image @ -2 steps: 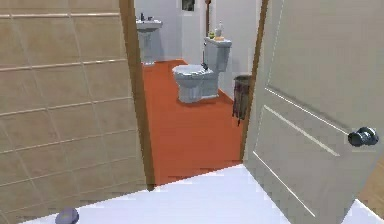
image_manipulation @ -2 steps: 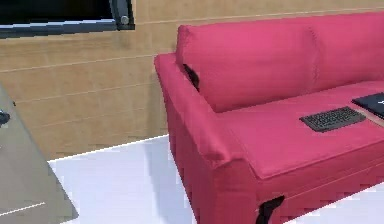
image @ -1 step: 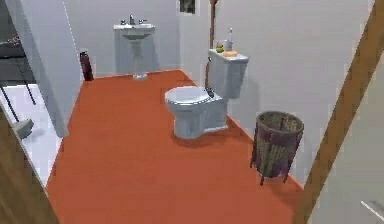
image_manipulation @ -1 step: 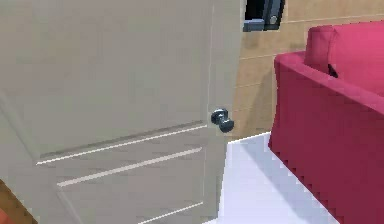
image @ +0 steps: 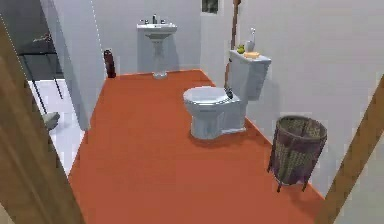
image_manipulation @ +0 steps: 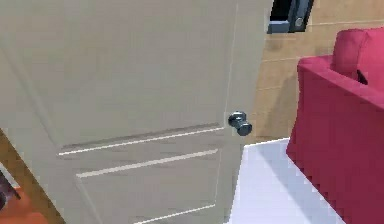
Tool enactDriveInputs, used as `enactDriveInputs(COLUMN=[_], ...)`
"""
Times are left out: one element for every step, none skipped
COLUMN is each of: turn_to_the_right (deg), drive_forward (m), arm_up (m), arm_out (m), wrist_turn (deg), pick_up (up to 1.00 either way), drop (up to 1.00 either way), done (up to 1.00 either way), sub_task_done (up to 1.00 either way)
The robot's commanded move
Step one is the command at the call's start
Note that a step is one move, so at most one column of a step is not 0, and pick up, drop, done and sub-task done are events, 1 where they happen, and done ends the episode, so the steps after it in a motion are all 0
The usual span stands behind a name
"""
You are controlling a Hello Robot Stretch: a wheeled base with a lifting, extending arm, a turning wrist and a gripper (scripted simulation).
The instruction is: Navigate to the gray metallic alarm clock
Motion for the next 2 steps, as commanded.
enactDriveInputs(turn_to_the_right=[0.0,-36.0], drive_forward=[0.55,0.00], arm_up=[0.00,0.00], arm_out=[0.00,0.00], wrist_turn=[0.0,0.0], pick_up=[0.00,0.00], drop=[0.00,0.00], done=[0.00,0.00], sub_task_done=[0.00,0.00])
